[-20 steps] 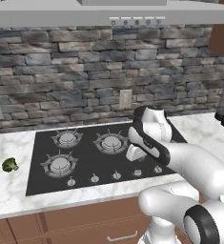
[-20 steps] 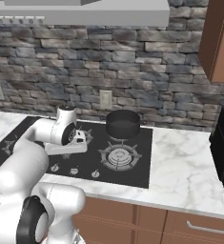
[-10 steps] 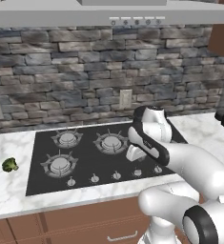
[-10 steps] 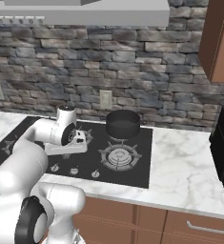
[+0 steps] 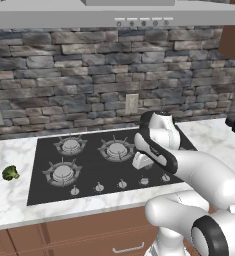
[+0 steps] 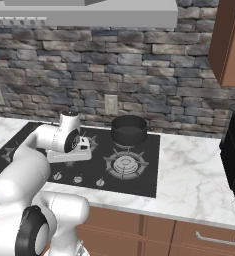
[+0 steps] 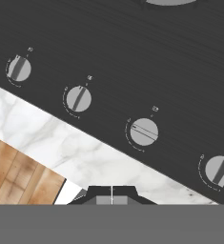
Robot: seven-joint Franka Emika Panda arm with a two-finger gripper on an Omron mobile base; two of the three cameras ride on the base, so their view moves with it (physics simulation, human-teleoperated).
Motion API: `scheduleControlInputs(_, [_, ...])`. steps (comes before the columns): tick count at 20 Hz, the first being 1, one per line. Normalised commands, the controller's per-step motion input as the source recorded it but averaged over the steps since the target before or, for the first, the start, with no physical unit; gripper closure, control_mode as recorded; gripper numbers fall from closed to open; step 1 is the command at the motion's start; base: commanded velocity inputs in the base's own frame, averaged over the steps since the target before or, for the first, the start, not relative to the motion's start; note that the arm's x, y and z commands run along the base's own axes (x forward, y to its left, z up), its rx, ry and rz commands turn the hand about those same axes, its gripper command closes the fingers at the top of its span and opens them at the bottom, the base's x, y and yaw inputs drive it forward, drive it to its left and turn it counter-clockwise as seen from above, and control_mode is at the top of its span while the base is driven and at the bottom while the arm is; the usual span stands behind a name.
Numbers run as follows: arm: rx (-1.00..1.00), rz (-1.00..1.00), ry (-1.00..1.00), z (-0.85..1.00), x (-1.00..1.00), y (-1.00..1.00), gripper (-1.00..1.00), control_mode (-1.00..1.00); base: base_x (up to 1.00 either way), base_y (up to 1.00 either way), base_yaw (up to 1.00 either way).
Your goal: Turn on the burner for the pot on the stove. Wait thirty seconds for the pot to heat up. Then add the broccoli to the pot.
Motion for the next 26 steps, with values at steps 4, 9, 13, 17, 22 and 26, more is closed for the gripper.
scheduleControlInputs(4, [0.00,0.00,0.00,0.00,0.00,0.00,1.00,-1.00,0.00,0.00,0.00])
scheduleControlInputs(9, [0.00,0.00,0.00,0.00,0.00,0.00,1.00,-1.00,0.00,0.00,0.00])
scheduleControlInputs(13, [0.00,0.00,0.00,0.00,0.00,0.00,1.00,-1.00,0.00,0.00,0.00])
scheduleControlInputs(17, [0.00,0.00,0.00,0.00,0.00,0.00,1.00,-1.00,0.00,0.00,0.00])
scheduleControlInputs(22, [0.00,0.00,0.00,0.00,0.00,0.00,1.00,-1.00,0.00,0.00,0.00])
scheduleControlInputs(26, [0.00,0.00,0.00,0.00,0.00,0.00,1.00,-1.00,0.00,0.00,0.00])
